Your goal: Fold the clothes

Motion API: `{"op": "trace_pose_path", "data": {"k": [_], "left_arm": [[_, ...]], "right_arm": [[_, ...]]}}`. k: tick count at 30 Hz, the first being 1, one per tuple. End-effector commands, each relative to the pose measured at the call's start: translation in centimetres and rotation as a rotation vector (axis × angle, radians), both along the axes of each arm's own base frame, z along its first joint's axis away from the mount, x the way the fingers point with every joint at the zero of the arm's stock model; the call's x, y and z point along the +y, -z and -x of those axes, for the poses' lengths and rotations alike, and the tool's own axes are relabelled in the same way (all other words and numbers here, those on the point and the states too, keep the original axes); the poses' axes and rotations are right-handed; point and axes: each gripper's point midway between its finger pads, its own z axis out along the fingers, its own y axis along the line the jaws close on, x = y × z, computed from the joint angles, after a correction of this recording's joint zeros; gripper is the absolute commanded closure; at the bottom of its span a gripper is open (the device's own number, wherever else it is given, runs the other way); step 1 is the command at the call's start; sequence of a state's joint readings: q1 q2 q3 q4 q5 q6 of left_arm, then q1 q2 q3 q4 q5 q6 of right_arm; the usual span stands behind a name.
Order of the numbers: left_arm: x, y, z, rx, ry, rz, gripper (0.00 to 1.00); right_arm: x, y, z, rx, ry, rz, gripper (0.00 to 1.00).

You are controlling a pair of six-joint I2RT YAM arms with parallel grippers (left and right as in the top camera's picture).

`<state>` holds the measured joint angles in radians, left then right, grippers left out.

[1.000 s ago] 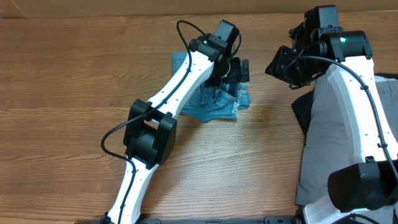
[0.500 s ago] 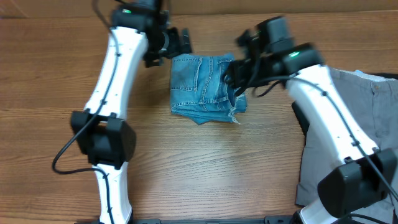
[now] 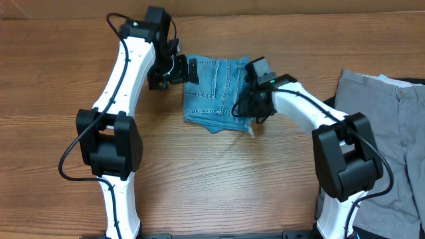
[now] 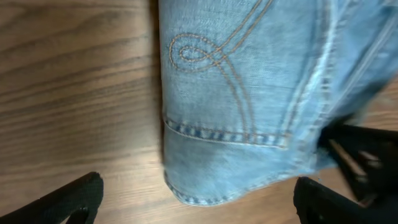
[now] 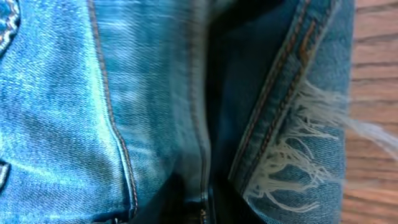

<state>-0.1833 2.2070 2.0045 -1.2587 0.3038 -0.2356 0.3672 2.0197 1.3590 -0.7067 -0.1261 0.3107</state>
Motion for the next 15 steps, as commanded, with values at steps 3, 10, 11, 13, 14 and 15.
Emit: {"op": "trace_pose_path", "data": {"k": [3,10,11,13,14,15], "left_arm": [[-0.8,3.9,1.9,0.071,0.045,0.033,0.0],[-2.8,6.9,2.9,0.084,0.057,0.153,0.0],[-2.9,7.0,3.3,0.095,0.057,0.167,0.0],[-3.1,7.2,3.8,0.116,0.057,0.179,0.01],[-3.0,7.2,4.0,0.126,0.056,0.176,0.03],[-3.0,7.2,4.2,0.135,0.055,0.175,0.05]], "right_arm": [[-1.4,3.1,1.9,0.111,0.012,0.026,0.8],[-1.3,3.1,2.3,0.12,-0.01,0.023,0.79],[-1.3,3.1,2.3,0.123,-0.01,0.024,0.79],[-1.4,3.1,2.5,0.132,-0.01,0.027,0.79],[-1.4,3.1,2.6,0.137,-0.01,0.028,0.79],[-1.3,3.1,2.8,0.144,-0.016,0.024,0.79]]}}
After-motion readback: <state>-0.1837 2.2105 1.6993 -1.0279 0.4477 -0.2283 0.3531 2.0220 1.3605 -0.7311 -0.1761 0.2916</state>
